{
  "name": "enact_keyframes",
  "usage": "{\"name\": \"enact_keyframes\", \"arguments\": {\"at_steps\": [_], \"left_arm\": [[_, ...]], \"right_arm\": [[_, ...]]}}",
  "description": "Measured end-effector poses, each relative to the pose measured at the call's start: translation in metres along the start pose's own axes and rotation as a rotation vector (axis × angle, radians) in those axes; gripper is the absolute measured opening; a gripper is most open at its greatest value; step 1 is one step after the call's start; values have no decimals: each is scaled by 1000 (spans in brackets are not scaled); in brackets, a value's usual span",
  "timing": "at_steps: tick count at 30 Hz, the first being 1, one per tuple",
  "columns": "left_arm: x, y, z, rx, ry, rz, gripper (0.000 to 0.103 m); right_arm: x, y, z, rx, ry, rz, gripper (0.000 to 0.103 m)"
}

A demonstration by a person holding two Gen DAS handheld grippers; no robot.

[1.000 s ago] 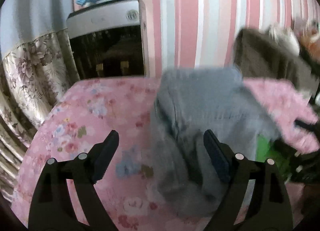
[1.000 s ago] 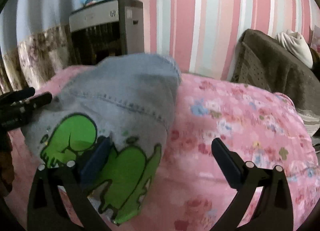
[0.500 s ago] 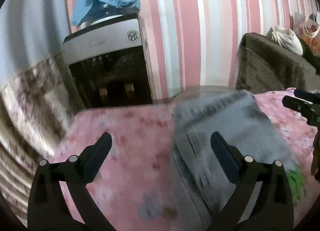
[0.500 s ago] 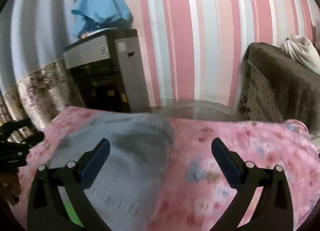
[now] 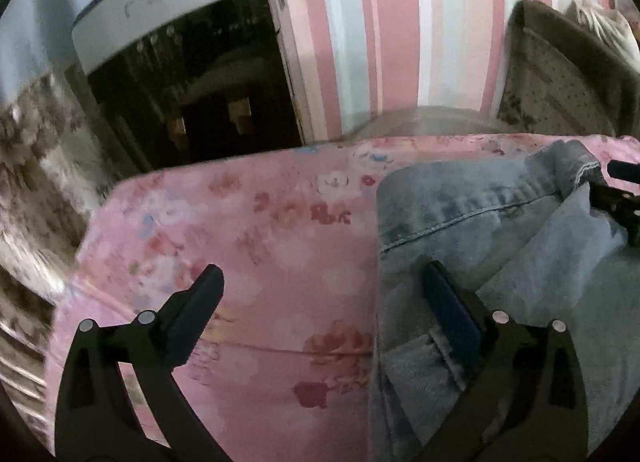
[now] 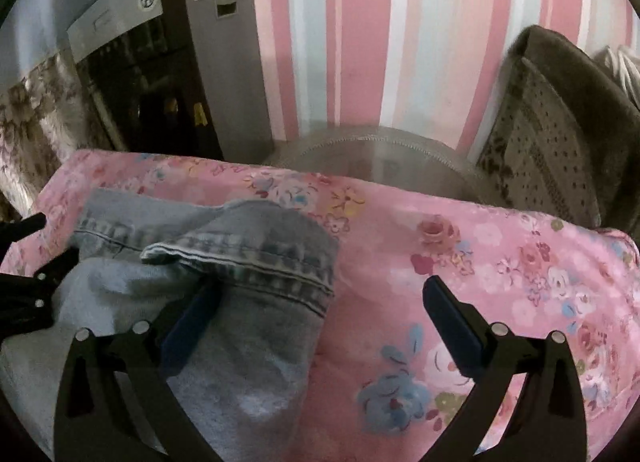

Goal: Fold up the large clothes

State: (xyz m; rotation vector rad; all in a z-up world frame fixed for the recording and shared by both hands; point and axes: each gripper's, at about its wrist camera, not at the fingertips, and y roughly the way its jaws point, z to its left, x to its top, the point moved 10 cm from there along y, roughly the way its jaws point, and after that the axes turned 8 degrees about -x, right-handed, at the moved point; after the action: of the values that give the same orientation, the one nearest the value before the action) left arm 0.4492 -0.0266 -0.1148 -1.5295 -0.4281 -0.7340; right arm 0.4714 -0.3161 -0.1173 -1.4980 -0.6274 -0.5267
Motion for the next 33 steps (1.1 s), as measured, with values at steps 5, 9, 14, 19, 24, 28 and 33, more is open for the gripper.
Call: {"name": "enact_keyframes", "arguments": {"at_steps": [5,9,14,19,24,28,33], "left_arm": [[1,-23,5,-15,-20,-47,93],[-4,-83,9,-79,-54,-137,93],[-33,-140,6,-153,-129,-212,96],[-76,-153,-15,-169,-174,-195,100],[-93,-144,-27,-144,-209,-172,100],[-84,-153,-30,-134,-229,-204,100],[-67,-166,-43,-136,-176,-266,100]], "right_arm": [[-13,-47,-7,63,53,-103,101],[-46,-102,-18,184,153,-183,101],[-93,-132,-23,211,186,-195,101],[-123,-139,-16,202,180,-164,101],[-131,-152,-5,201,201,-173,101],[-131,-143,7,207,176,-144,101],[-126,-135,21,214,153,-126,101]]}}
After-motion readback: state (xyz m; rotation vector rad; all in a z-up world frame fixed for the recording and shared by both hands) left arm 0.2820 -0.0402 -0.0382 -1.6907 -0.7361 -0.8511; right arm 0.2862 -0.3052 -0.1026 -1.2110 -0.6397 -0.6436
